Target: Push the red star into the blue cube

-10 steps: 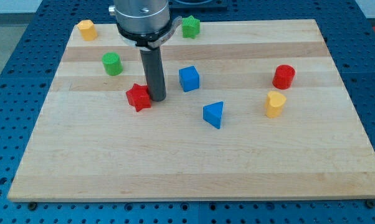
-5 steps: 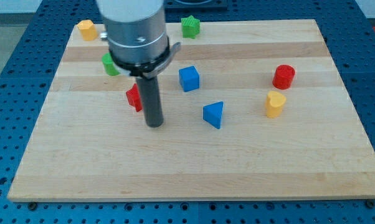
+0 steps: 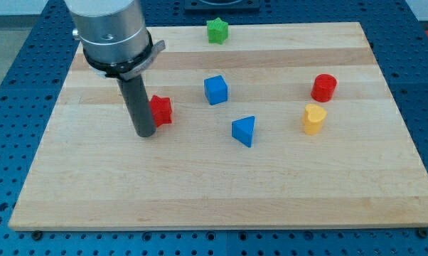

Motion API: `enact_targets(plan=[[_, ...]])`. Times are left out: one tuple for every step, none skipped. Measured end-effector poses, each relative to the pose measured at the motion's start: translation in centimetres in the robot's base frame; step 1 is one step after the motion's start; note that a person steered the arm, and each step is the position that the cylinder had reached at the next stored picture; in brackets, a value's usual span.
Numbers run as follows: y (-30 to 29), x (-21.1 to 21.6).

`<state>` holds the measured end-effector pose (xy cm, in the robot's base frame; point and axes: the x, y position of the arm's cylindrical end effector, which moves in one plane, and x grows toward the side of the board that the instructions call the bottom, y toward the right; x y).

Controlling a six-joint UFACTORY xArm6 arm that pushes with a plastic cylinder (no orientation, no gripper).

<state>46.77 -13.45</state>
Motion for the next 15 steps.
enact_targets(plan=[[-0.7,0.0],[-0.7,-0.3],[-0.7,-1.7],[-0.7,-3.4],[-0.7,-4.4],[0.0,-4.4],[0.1,-3.6],[0.0,-2.6],[0.7,-1.9],[3.0,-1.9],[3.6,-2.9],[3.6,-4.6],[3.6,-6.5],[3.4,-7.3],[3.4,-7.7]])
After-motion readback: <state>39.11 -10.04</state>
